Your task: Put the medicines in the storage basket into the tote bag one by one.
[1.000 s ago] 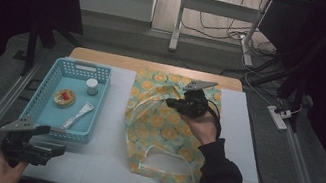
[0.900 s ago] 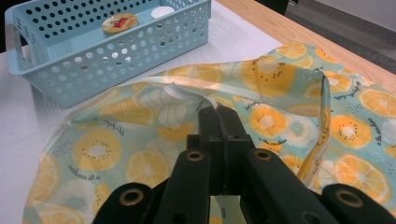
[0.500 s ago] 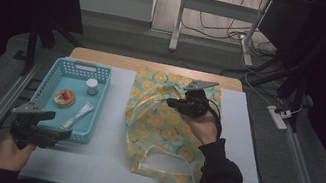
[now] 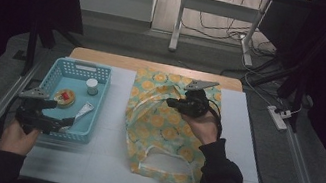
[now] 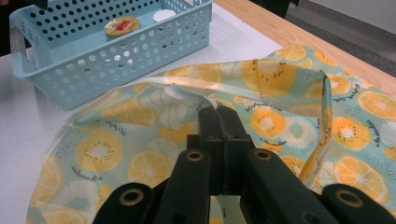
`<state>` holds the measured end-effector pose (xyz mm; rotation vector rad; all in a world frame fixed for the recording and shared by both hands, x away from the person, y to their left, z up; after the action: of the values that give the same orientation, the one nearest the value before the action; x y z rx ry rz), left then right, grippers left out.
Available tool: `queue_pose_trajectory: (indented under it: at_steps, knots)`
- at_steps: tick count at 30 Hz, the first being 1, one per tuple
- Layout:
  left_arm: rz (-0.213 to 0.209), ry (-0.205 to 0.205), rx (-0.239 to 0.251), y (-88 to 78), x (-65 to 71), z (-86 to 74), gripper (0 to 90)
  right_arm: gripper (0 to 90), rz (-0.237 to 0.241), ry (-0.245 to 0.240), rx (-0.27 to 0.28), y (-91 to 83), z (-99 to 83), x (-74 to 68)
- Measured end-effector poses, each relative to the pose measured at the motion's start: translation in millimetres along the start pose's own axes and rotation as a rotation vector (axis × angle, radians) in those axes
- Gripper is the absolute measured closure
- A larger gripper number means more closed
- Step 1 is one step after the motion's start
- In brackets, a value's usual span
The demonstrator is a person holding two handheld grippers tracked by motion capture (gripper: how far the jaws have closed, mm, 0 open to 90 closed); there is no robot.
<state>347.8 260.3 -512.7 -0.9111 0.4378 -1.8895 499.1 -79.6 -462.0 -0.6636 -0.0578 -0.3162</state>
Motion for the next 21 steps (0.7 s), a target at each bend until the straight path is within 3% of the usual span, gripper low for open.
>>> queue_pose_trajectory:
  at_steps: [8,21]
  knots:
    - [0.032,-0.048,-0.006,10.1,-14.2,18.4,0.0,90.0,0.000,0.000,0.002,-0.2,0.4,-0.1]
    - [0.071,-0.039,-0.029,32.0,-33.0,40.2,0.0,90.0,-0.002,0.002,0.004,-1.0,1.3,-0.1]
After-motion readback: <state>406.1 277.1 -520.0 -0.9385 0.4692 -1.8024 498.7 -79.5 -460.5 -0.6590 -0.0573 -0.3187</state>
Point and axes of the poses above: each handheld gripper's, and its own axes: y roughly forward along the jaws, z roughly out of its top, x roughly to its right, the point moved 8 cm from there along y, roughly forward along the jaws, and after that the axes turned 15 degrees about -y, right-handed, at the moved point
